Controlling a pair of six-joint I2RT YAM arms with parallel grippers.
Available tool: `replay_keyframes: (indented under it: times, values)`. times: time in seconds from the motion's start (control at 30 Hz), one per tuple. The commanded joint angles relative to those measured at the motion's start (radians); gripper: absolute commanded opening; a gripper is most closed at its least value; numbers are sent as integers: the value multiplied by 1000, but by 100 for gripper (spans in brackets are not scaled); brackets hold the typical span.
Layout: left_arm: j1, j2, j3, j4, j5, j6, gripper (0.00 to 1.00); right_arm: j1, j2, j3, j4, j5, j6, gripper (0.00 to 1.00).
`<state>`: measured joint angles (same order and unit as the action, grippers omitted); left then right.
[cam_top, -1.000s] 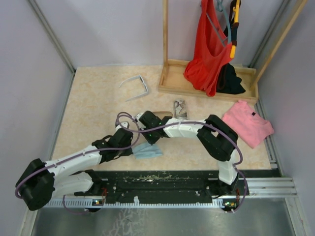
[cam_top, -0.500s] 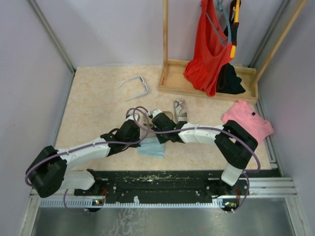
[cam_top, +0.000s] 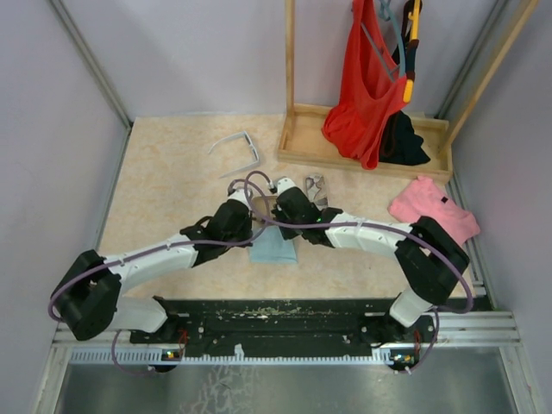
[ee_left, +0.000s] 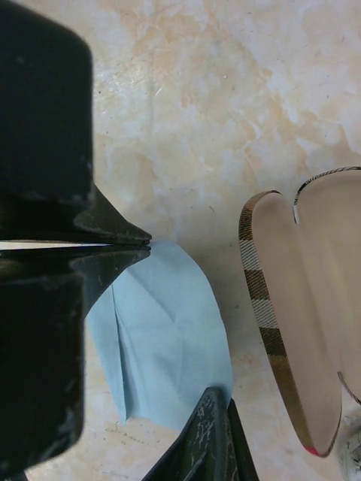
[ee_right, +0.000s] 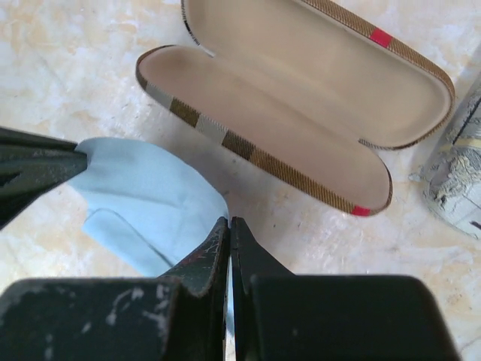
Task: Organize the sunglasses
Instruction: Adjust the glasses cleaning cloth at the center of the board.
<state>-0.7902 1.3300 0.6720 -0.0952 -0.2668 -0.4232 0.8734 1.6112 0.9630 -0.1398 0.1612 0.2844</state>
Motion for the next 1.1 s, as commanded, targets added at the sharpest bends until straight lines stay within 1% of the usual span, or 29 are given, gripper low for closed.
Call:
replay_keyframes:
  times: [0.0, 0.1, 0.2, 0.33, 0.57, 0.7, 0.77, 0.87, 1.0, 1.07]
  values:
    - [-3, -94, 23, -13, 30, 26, 1, 1, -147, -34, 47, -56, 7, 0]
    - [-7, -181, 21, -65, 84, 23, 1, 27, -227, -59, 15, -67, 21, 0]
    - [-32, -256, 18, -121, 100, 7, 1, 73, -297, -66, -38, -48, 39, 0]
    - [-121, -323, 29, -207, 52, -30, 1, 136, -375, -70, -128, -30, 79, 0]
    - [-318, -407, 65, -365, -51, -166, 1, 248, -498, -66, -257, -29, 183, 0]
    - [-348, -427, 68, -409, -42, -208, 1, 273, -529, -85, -319, -65, 260, 0]
    - [-348, -408, 55, -394, -34, -196, 1, 273, -533, -117, -318, -54, 289, 0]
    - [-348, -345, 21, -312, -51, -150, 1, 261, -501, -153, -284, -26, 286, 0]
    - [-346, -268, -5, -208, -142, -122, 1, 170, -453, -211, -170, -38, 257, 0]
    - [-335, -236, -12, -138, -162, -79, 1, 131, -438, -233, -107, -36, 227, 0]
